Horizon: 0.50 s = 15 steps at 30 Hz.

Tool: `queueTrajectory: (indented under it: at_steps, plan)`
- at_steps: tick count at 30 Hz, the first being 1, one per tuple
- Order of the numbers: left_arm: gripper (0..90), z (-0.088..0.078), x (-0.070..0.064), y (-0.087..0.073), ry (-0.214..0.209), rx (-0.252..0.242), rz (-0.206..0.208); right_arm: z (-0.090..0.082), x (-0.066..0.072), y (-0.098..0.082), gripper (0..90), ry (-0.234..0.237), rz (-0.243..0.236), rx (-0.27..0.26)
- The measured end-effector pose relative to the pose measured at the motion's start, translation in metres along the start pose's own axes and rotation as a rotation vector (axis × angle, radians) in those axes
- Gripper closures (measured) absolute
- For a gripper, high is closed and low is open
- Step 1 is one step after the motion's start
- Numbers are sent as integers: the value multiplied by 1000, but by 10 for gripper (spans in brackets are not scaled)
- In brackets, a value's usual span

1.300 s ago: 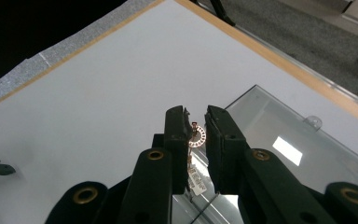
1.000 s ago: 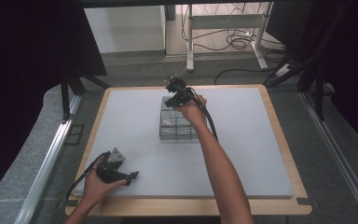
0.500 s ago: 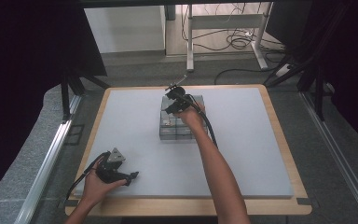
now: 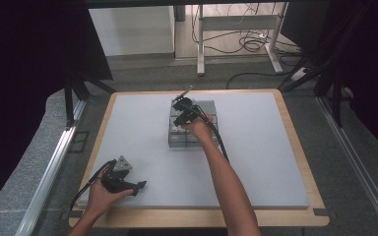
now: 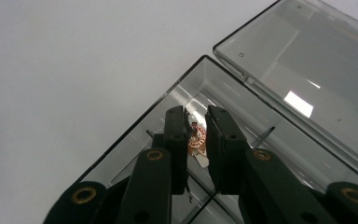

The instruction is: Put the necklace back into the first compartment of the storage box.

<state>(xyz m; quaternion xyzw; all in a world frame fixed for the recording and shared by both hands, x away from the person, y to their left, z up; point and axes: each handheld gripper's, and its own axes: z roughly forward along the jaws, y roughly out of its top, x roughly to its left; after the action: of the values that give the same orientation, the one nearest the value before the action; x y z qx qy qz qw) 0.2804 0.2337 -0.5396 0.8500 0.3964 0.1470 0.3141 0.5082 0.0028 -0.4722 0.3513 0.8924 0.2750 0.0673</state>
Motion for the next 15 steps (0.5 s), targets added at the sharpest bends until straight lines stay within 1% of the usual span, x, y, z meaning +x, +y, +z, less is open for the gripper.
queueTrajectory:
  at_steps: [4, 7, 11, 15]
  plan:
    - [128, 0, 0, 0, -1, -2, 0, 5, 1, -2, 768, -8, -12, 19]
    - [128, 0, 0, 0, -1, -1, 1, 8, 2, -2, 768, -11, -13, 35]
    - [128, 0, 0, 0, -2, 0, 0, 11, 2, -3, 768, -15, -9, 43]
    - [128, 0, 0, 0, -1, 0, 2, 16, -1, -4, 767, -15, 2, 50]
